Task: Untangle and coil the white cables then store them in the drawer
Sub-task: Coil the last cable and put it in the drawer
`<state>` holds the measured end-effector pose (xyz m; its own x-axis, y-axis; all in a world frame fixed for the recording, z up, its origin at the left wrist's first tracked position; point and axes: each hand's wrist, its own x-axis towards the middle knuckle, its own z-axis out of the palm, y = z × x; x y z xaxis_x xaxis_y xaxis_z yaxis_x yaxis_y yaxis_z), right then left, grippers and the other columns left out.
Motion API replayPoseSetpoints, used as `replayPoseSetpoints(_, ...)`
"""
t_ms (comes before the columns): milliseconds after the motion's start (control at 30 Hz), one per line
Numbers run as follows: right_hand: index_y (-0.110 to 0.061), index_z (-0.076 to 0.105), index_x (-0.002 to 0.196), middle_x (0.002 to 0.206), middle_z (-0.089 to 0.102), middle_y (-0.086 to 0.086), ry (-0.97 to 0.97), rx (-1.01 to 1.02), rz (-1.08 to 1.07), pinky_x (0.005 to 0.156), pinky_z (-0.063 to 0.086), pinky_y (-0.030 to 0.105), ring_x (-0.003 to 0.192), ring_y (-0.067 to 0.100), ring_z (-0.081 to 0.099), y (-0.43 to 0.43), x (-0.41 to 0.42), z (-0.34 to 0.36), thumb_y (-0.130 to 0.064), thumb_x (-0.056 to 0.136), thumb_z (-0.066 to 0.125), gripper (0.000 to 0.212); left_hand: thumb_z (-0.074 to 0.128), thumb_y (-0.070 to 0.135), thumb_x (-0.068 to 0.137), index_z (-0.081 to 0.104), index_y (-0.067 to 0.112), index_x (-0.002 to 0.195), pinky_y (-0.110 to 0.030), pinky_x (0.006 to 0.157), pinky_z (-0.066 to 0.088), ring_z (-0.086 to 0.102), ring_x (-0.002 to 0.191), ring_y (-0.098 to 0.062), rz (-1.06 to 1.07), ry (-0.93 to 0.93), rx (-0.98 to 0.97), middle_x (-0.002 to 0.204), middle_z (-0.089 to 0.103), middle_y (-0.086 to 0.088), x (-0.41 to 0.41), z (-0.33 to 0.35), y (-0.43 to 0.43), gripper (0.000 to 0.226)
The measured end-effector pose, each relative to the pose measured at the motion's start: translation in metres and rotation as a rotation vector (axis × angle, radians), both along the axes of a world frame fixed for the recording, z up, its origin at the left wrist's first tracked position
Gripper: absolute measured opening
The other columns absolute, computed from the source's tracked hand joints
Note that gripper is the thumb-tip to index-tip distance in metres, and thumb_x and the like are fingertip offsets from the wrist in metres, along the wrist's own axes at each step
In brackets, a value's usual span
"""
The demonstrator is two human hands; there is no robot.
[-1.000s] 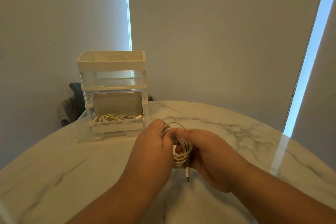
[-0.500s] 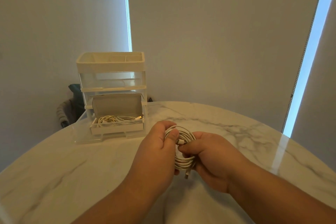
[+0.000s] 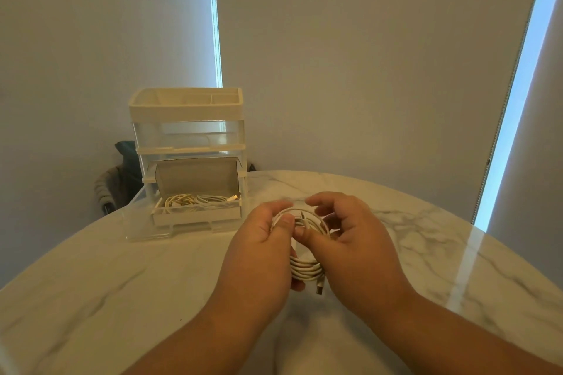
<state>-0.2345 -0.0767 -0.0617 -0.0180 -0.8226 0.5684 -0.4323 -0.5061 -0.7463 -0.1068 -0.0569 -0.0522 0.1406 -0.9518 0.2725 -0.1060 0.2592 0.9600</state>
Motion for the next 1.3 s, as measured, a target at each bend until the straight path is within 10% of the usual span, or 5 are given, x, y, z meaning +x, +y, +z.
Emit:
replayPoseSetpoints(633,-0.026,0.076,0.086,0.071,0.070,-0.002,-0.347,0.203,0.267,0.054,0.050,0.026,0.056,0.011,0.060,0.000,-0.003,0.006,-0.016,0.089,0.071,0.011,0.055,0.034,0.096,0.057,0.049,0.098,-0.014,0.061,0.050,0.061,0.079,0.011,-0.059,-0.452,-0.162,0.083,0.066,0.024,0.008,-0.001,-0.001,0.015)
replayPoseSetpoints(800,-0.028,0.079,0.080,0.069,0.072,-0.003,-0.185,0.260,0.358,0.054,0.046,0.022,0.055,0.007,0.060,-0.003,-0.010,0.013,-0.005,0.082,0.073,0.024,0.070,0.044,0.082,0.066,0.026,0.095,-0.039,0.070,0.061,0.071,0.075,-0.014,-0.169,-0.270,-0.018,0.081,0.073,0.001,0.021,0.005,-0.003,0.023)
replayPoseSetpoints(1133,-0.027,0.057,0.117,0.098,0.059,0.004,-0.272,0.380,0.516,0.060,0.049,0.039,0.063,0.020,0.059,-0.012,-0.020,0.015,-0.005,0.064,0.074,0.060,0.048,0.038,0.097,0.065,0.036,0.089,-0.013,0.051,0.044,0.057,0.054,0.001,-0.089,-0.300,-0.171,0.062,0.065,0.011,0.008,0.001,0.001,0.019)
replayPoseSetpoints(1300,-0.009,0.068,0.106,0.098,0.068,0.017,-0.340,0.460,0.571,0.060,0.053,0.035,0.077,0.026,0.066,-0.017,-0.031,0.022,-0.011,0.069,0.073,0.037,0.048,0.037,0.097,0.063,0.033,0.084,-0.013,0.052,0.044,0.060,0.060,0.001,0.093,-0.258,-0.243,0.071,0.065,0.011,0.018,0.004,-0.005,0.020)
